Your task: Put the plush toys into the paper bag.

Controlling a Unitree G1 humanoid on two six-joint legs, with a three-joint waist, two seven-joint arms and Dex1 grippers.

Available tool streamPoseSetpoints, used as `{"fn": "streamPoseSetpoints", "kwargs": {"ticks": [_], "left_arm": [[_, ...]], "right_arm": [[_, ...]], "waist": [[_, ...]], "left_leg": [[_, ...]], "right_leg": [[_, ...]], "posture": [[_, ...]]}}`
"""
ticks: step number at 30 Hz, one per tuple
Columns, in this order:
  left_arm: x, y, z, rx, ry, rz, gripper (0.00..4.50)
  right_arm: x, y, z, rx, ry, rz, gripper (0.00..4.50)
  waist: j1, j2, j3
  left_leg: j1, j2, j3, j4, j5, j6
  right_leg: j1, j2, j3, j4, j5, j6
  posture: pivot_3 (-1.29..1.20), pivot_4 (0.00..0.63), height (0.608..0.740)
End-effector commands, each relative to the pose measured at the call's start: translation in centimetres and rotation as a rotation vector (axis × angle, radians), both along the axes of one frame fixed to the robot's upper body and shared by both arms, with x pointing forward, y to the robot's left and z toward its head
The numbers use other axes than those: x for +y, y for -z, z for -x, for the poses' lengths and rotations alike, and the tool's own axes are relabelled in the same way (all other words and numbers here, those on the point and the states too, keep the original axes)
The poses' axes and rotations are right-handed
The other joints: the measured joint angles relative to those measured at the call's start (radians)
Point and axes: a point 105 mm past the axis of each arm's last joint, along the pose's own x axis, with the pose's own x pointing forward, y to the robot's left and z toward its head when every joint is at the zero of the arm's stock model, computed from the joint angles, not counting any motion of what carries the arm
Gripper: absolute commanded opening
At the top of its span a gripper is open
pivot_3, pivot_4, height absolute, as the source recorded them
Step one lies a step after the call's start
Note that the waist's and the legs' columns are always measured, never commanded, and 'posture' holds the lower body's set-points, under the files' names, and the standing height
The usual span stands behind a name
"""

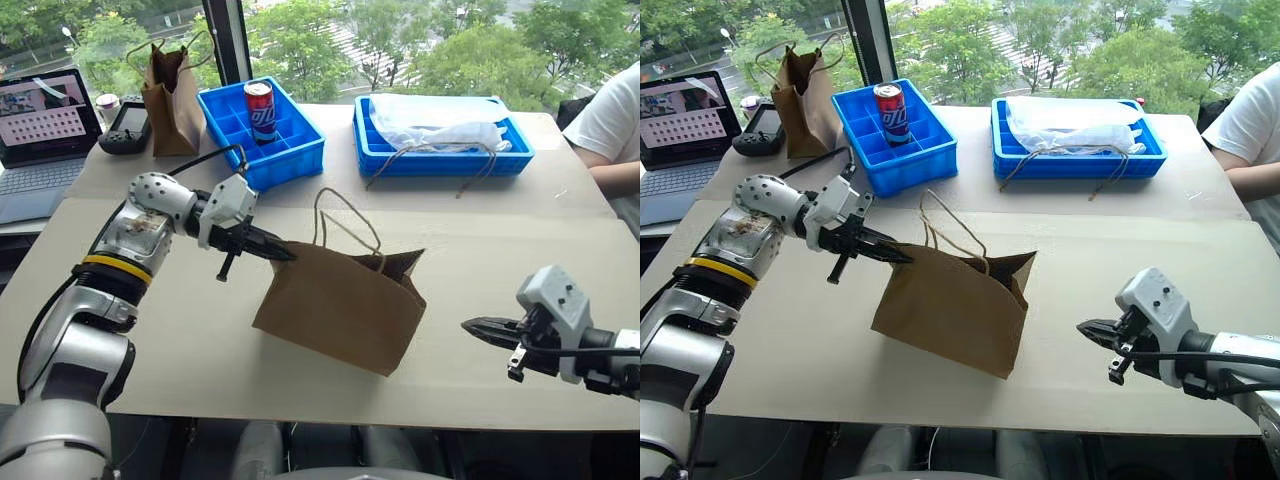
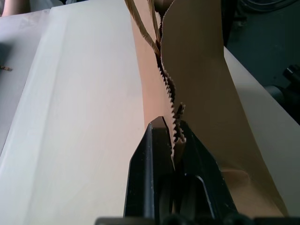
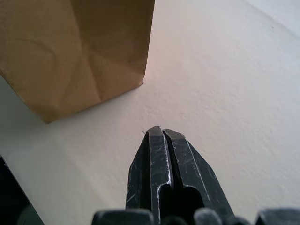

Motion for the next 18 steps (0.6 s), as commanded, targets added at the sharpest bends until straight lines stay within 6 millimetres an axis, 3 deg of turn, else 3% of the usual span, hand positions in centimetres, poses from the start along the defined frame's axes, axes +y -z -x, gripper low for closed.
{"fn": "streamPoseSetpoints", "kwargs": {"ticks": [1,11,18], "left_arm": [[-0.3,-1.4,-0.5,0.012,-0.007,0.096,0.02],[-2.0,-3.4,0.7,0.015,0.063,0.238,0.02],[-1.7,-0.5,1.0,-0.072,0.072,0.109,0.02]], "right_arm": [[0.0,-1.2,0.1,-0.052,0.01,0.015,0.0],[0.1,-1.9,-0.7,-0.061,-0.003,0.016,0.0],[0.6,-2.3,-1.3,-0.076,-0.024,0.002,0.0]], "waist": [[0.002,0.0,0.0],[0.004,0.0,0.0],[0.002,0.0,0.0]], "left_leg": [[0.0,0.0,0.0,0.0,0.0,0.0],[0.0,0.0,-0.001,0.001,0.0,0.0],[0.0,0.0,-0.001,0.001,0.0,0.0]], "right_leg": [[0.0,0.0,0.0,0.0,0.0,0.0],[0.0,0.0,0.0,0.001,0.0,0.0],[0.001,0.0,0.0,0.001,0.0,0.0]], "posture": [[0.0,0.15,0.724],[0.0,0.15,0.724],[0.0,0.15,0.724]]}}
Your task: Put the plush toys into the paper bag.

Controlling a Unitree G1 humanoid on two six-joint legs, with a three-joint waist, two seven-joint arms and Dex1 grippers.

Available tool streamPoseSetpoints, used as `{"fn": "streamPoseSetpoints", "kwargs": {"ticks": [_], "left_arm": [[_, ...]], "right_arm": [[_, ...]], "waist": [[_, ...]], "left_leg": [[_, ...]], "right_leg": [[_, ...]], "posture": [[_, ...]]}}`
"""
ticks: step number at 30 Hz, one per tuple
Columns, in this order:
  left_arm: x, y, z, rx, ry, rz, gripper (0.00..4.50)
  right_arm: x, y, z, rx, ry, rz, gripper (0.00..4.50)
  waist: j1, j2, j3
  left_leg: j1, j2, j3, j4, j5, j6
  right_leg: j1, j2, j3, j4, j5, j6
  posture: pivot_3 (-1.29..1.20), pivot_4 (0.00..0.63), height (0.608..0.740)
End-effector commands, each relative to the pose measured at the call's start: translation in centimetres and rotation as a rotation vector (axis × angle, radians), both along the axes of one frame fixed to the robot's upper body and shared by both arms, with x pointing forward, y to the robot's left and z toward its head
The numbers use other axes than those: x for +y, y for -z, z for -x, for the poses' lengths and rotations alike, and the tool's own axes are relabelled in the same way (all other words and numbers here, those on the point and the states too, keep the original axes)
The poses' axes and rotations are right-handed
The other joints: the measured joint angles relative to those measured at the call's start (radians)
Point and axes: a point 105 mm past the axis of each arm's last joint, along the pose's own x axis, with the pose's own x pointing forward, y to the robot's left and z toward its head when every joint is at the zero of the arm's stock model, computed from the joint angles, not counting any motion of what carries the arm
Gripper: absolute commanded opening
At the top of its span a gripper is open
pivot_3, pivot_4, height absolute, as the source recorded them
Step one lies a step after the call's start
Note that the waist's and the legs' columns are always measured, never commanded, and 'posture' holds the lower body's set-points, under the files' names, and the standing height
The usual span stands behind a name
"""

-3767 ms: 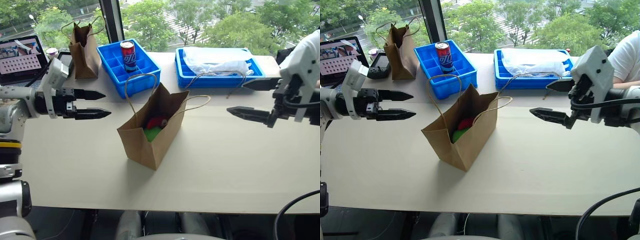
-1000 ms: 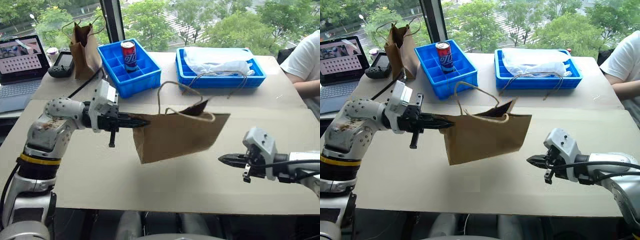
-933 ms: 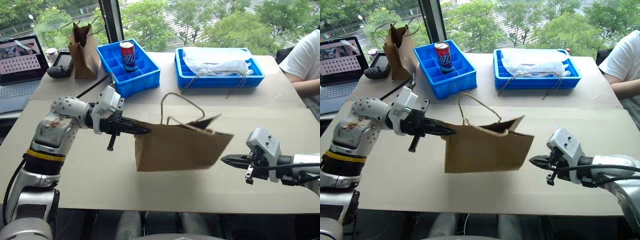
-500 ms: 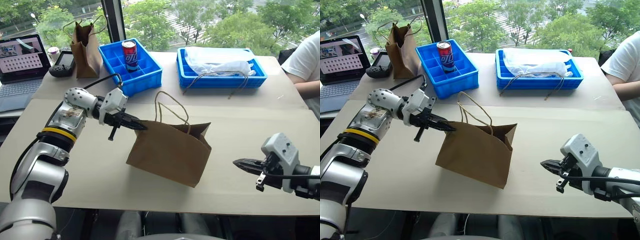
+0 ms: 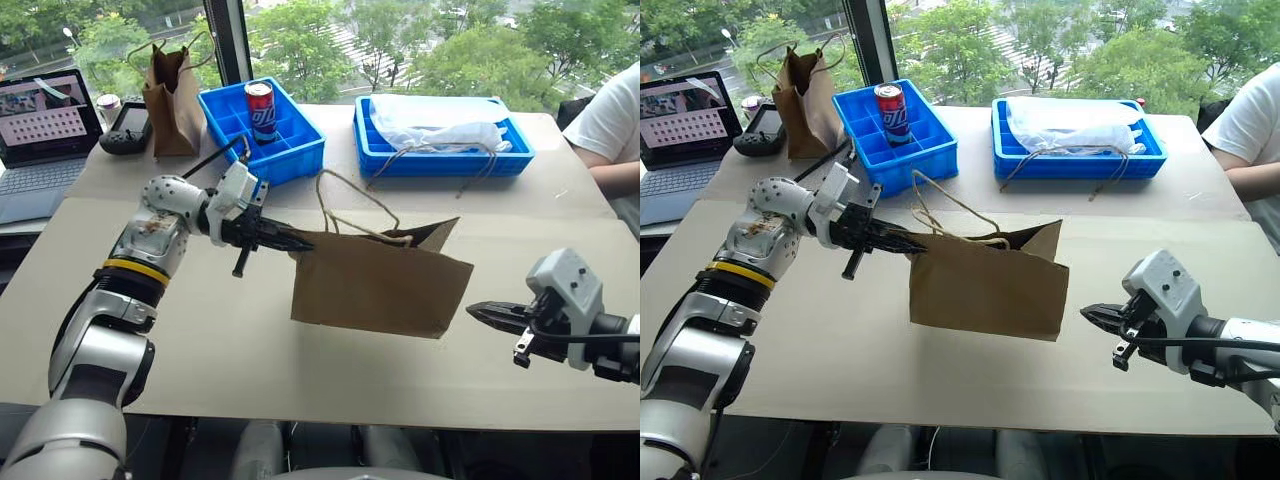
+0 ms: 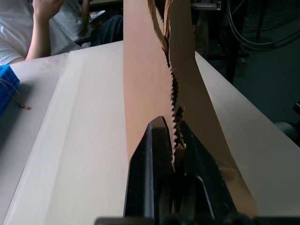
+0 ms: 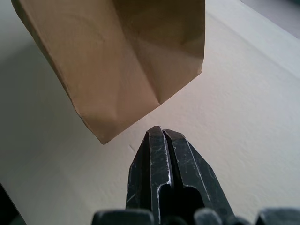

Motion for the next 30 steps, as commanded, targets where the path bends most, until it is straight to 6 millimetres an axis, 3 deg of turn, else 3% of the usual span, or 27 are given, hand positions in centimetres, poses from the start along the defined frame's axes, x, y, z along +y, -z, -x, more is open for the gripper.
{"fn": "streamPoseSetpoints", "kwargs": {"ticks": [1,6,12,19,25,30], "left_arm": [[0.3,-0.2,0.2,-0.075,0.011,-0.023,0.02],[0.6,-0.1,-0.1,-0.075,-0.012,-0.016,0.02],[0.5,-0.1,0.1,0.041,-0.023,-0.016,0.02],[1.7,-1.4,0.6,0.076,-0.046,0.008,2.19],[4.7,-3.9,1.8,0.043,-0.104,0.042,4.3],[9.1,-4.1,2.7,0.026,-0.236,-0.038,4.46]], "right_arm": [[0.4,-0.8,-0.1,-0.024,-0.019,-0.004,0.0],[0.3,-0.5,0.1,-0.011,-0.012,-0.002,0.0],[-0.1,-0.7,-0.1,-0.02,-0.006,0.006,0.0],[-0.5,-0.8,-0.6,-0.027,0.001,0.012,0.0],[-1.4,-0.5,-0.8,-0.015,0.012,0.014,0.0],[-2.8,-0.5,-1.3,-0.009,0.026,0.033,0.0]], "waist": [[0.002,0.0,0.0],[0.007,0.0,0.0],[0.005,0.0,0.0],[0.0,0.0,0.0],[-0.004,0.0,0.0],[-0.011,0.001,0.0]], "left_leg": [[0.0,0.0,0.0,0.0,0.0,0.0],[0.0,0.0,0.0,0.0,0.0,0.0],[0.0,0.0,-0.001,0.0,0.0,0.0],[0.0,0.0,-0.001,0.0,0.0,0.0],[0.0,0.001,-0.001,0.0,0.0,0.0],[0.001,0.001,0.0,0.0,0.0,0.0]], "right_leg": [[0.0,0.0,0.0,0.0,0.0,0.0],[0.0,0.0,0.0,0.0,0.0,0.0],[0.0,0.0,0.0,0.0,0.0,0.0],[0.0,0.0,0.0,0.001,0.0,0.0],[0.0,0.0,0.0,0.001,0.0,0.0],[0.0,0.0,0.0,0.001,0.0,0.0]], "posture": [[0.0,0.15,0.724],[0.0,0.15,0.724],[0.0,0.15,0.724],[0.0,0.15,0.724],[0.0,0.15,0.724],[0.0,0.15,0.724]]}}
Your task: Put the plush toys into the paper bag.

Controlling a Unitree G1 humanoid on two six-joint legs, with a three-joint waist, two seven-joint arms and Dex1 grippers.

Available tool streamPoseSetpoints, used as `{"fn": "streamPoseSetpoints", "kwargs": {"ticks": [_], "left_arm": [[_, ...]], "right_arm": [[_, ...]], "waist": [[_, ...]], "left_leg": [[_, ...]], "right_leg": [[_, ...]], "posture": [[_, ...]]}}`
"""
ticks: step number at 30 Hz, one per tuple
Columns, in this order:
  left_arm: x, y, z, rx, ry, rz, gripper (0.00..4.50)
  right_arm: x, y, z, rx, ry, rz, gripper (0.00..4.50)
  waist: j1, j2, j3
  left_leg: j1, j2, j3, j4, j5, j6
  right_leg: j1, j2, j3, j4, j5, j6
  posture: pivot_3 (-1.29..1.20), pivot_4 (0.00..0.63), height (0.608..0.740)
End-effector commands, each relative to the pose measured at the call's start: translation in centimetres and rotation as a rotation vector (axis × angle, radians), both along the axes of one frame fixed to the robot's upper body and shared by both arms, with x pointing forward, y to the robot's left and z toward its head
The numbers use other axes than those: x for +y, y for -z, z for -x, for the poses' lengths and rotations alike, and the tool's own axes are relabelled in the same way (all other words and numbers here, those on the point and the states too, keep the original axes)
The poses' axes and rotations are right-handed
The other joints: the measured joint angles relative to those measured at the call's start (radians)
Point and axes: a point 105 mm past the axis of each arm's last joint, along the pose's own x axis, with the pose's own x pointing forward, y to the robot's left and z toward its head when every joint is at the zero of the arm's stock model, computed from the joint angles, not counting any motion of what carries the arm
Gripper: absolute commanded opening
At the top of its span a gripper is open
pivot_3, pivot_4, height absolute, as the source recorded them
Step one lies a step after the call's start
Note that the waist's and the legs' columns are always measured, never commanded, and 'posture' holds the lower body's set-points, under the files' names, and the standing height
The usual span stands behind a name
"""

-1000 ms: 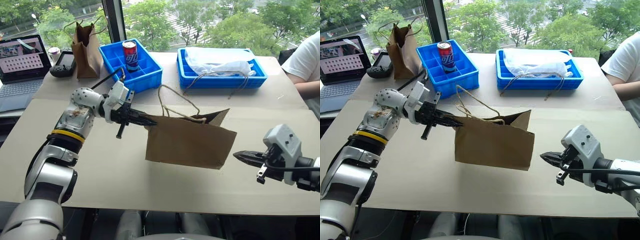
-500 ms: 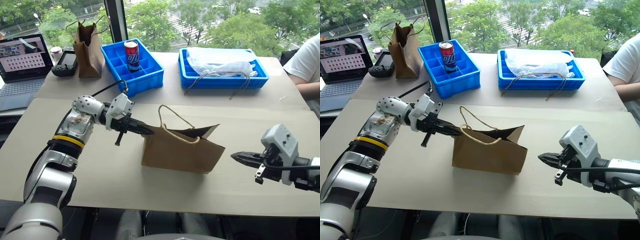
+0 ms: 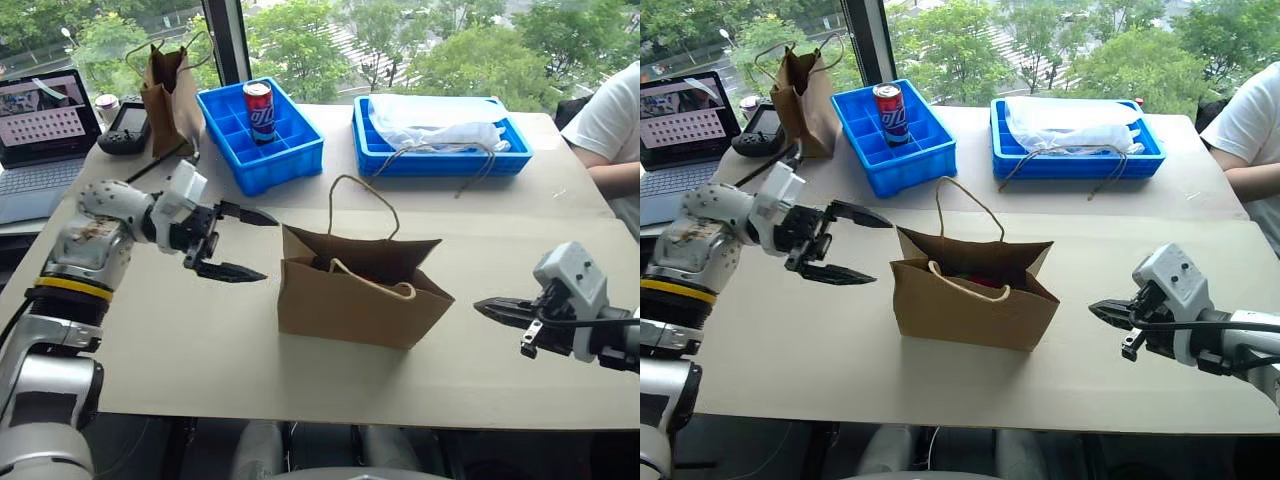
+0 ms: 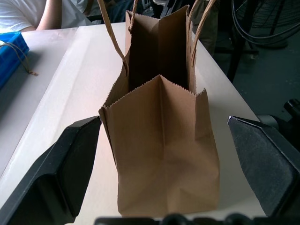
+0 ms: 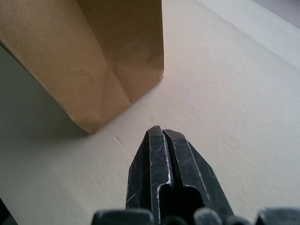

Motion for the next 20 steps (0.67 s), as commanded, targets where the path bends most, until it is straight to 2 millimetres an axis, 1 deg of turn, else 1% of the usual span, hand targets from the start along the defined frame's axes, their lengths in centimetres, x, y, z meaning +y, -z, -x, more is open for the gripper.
{"fn": "streamPoseSetpoints", "kwargs": {"ticks": [1,2,4,5,7,10,12,15,20], "left_arm": [[2.5,-1.5,0.5,-0.007,-0.084,0.034,4.46],[3.5,-1.7,0.0,0.012,-0.167,0.076,4.46],[4.8,-0.8,-0.8,0.086,-0.319,0.119,4.46],[5.1,-0.1,-0.9,0.121,-0.371,0.135,4.46],[5.2,1.8,-1.7,0.128,-0.495,0.129,4.46],[4.6,3.0,-3.1,0.049,-0.67,0.139,4.46],[4.0,3.9,-3.0,0.037,-0.689,0.119,4.46],[2.9,5.4,-2.7,0.063,-0.718,0.174,4.46],[2.1,5.9,-2.5,0.075,-0.706,0.188,4.46]], "right_arm": [[-1.0,-0.9,-0.5,-0.048,-0.002,0.027,0.0],[-0.9,-1.3,-0.8,-0.075,-0.004,-0.012,0.0],[-1.0,-1.8,-1.2,-0.139,-0.004,-0.061,0.0],[-1.1,-1.9,-1.3,-0.165,-0.001,-0.077,0.0],[-1.3,-2.1,-1.4,-0.21,0.041,-0.164,0.0],[-1.3,-2.1,-1.3,-0.264,0.073,-0.251,0.0],[-1.4,-2.2,-1.4,-0.316,0.092,-0.272,0.0],[-1.6,-1.5,-1.6,-0.345,0.113,-0.243,0.0],[-1.6,-1.5,-1.9,-0.378,0.121,-0.238,0.0]], "waist": [[-0.001,0.0,0.0],[-0.001,0.0,0.0],[0.003,0.0,0.0],[0.004,0.0,0.0],[0.005,0.0,0.0],[0.015,0.0,0.0],[0.018,-0.001,0.0],[0.016,0.0,-0.001],[0.013,0.0,-0.001]], "left_leg": [[0.0,0.0,0.0,0.0,0.0,0.0],[0.0,0.0,0.0,0.0,0.0,0.0],[0.001,0.0,0.0,0.0,0.0,0.0],[0.001,0.0,0.0,0.0,0.0,-0.001],[0.001,0.0,0.0,0.0,0.001,-0.001],[0.001,0.0,-0.001,0.0,0.001,-0.001],[0.001,0.0,-0.001,0.0,0.001,-0.001],[0.001,0.0,0.0,0.0,0.001,-0.001],[0.002,0.0,0.0,0.0,0.001,-0.002]], "right_leg": [[0.0,0.0,0.0,0.0,0.0,0.0],[0.0,0.0,0.0,0.001,0.0,0.0],[0.001,-0.001,-0.001,0.001,0.0,0.0],[0.001,-0.001,-0.001,0.001,0.0,0.0],[0.001,-0.001,-0.001,0.002,0.0,0.0],[0.001,-0.002,-0.001,0.002,0.0,0.0],[0.001,-0.002,-0.001,0.002,0.0,0.001],[0.001,-0.002,0.0,0.002,0.0,0.0],[0.001,-0.001,0.0,0.004,0.0,0.0]], "posture": [[0.0,0.15,0.724],[0.0,0.15,0.724],[0.0,0.15,0.724],[0.0,0.15,0.724],[0.0,0.15,0.724],[0.0,0.15,0.724],[0.0,0.15,0.724],[0.0,0.15,0.724],[0.0,0.15,0.724]]}}
